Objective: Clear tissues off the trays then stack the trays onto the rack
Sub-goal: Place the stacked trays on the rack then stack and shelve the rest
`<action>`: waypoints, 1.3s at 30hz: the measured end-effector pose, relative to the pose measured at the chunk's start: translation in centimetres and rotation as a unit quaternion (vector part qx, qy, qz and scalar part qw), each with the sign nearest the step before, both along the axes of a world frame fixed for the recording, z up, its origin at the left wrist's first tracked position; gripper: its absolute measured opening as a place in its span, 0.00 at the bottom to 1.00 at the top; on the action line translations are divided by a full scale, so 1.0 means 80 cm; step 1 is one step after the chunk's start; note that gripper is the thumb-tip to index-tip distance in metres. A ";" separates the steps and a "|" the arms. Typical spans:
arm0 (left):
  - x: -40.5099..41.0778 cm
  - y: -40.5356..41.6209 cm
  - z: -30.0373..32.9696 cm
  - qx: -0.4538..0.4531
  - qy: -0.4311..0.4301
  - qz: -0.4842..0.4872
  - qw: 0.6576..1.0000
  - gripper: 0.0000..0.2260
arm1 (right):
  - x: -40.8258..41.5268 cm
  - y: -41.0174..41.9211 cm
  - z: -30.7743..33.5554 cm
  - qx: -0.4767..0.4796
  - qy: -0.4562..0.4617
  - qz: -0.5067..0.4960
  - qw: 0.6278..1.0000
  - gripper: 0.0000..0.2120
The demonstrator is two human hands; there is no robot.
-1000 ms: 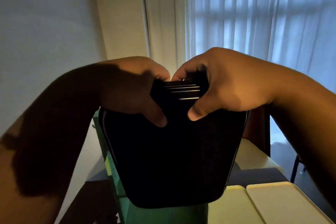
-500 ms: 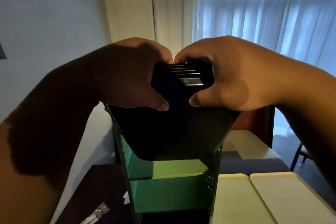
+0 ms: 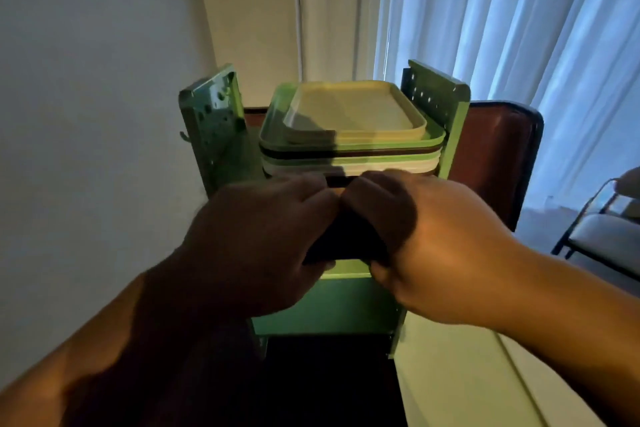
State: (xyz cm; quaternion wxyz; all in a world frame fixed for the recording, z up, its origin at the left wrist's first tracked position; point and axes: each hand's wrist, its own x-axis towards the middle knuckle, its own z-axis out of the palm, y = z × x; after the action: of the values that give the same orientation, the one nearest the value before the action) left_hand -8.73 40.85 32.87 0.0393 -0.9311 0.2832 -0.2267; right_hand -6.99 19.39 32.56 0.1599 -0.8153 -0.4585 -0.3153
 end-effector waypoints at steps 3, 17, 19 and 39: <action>0.003 0.005 -0.050 0.012 -0.015 -0.073 0.997 0.22 | 0.014 0.012 -0.055 -0.125 0.056 -0.053 0.989 0.15; 0.104 0.005 -0.190 -0.066 0.102 0.019 0.992 0.25 | 0.112 0.022 -0.164 -0.181 0.267 -0.167 0.932 0.20; 0.114 0.005 -0.191 -0.067 0.104 0.024 0.992 0.27 | 0.120 0.023 -0.161 -0.174 0.271 -0.163 0.933 0.21; 0.086 -0.306 -0.246 -0.395 0.337 -0.138 0.844 0.10 | 0.089 -0.269 -0.264 0.281 0.447 -0.305 0.793 0.13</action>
State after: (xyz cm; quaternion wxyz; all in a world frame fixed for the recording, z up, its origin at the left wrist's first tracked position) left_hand -1.82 16.37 13.22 -0.4612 -0.8381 0.2912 0.0048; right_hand 0.13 -2.10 11.44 0.4644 -0.8822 0.0453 -0.0634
